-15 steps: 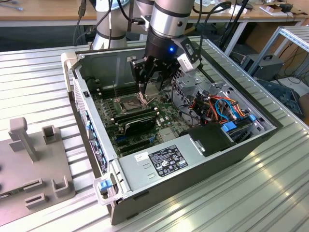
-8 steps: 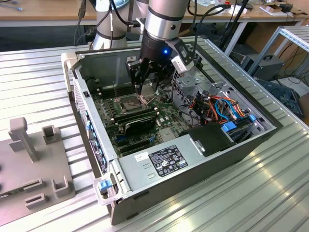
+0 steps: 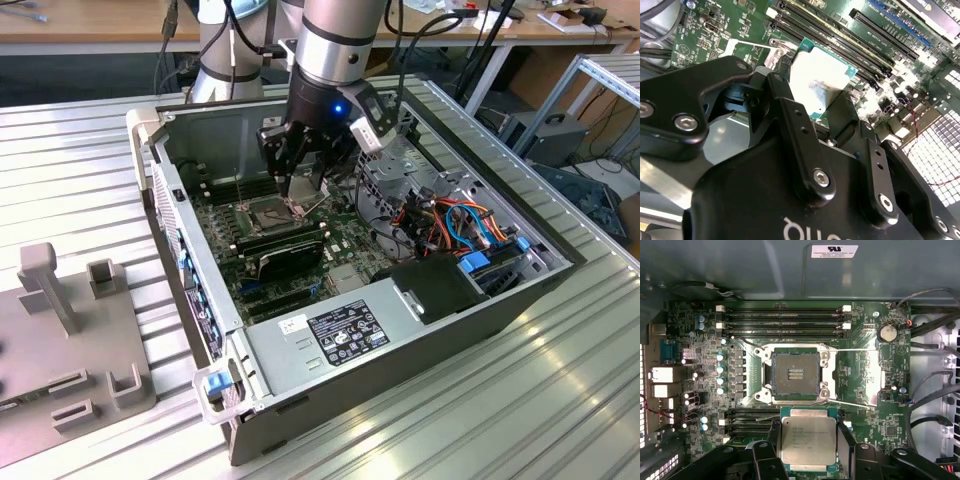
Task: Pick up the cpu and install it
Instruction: 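Pick up the cpu and move it towards the insertion slot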
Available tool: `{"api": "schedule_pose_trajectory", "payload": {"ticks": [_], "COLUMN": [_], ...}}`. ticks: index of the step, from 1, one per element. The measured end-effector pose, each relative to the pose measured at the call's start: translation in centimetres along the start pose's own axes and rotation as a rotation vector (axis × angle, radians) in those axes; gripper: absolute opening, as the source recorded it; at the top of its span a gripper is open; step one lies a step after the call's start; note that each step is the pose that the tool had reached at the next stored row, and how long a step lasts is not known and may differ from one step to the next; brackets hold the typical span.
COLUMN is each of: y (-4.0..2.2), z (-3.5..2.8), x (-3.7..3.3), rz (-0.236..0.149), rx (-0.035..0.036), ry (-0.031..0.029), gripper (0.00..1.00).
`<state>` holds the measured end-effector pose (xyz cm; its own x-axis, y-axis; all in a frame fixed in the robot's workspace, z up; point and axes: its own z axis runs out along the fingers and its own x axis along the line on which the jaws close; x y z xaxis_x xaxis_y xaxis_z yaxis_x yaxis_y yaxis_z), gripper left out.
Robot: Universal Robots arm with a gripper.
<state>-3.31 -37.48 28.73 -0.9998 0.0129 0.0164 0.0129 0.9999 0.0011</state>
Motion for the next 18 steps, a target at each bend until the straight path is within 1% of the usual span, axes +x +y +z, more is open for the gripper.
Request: {"api": "schedule_pose_trajectory", "payload": {"ticks": [1,2,4,6,8,9,12,14,18], "y": [-0.01,0.09,0.31,0.64,1.25,1.43,1.74,1.90,2.60], "z": [0.00,0.19,0.36,0.59,1.03,1.22,1.79,2.03,2.54], "x": [0.00,0.00,0.03,0.07,0.14,0.19,0.36,0.36,0.36], "rz": [0.000,0.000,0.000,0.000,0.000,0.000,0.000,0.000,0.000], "rx": [-0.0001,-0.0063,-0.0085,-0.0087,-0.0085,-0.0087,-0.0087,-0.0086,-0.0087], "ry": [0.0006,0.0013,0.0012,0.0013,0.0014,0.0013,0.0013,0.0013,0.0014], "gripper": [0.54,0.54,0.54,0.54,0.54,0.54,0.54,0.54,0.54]}}
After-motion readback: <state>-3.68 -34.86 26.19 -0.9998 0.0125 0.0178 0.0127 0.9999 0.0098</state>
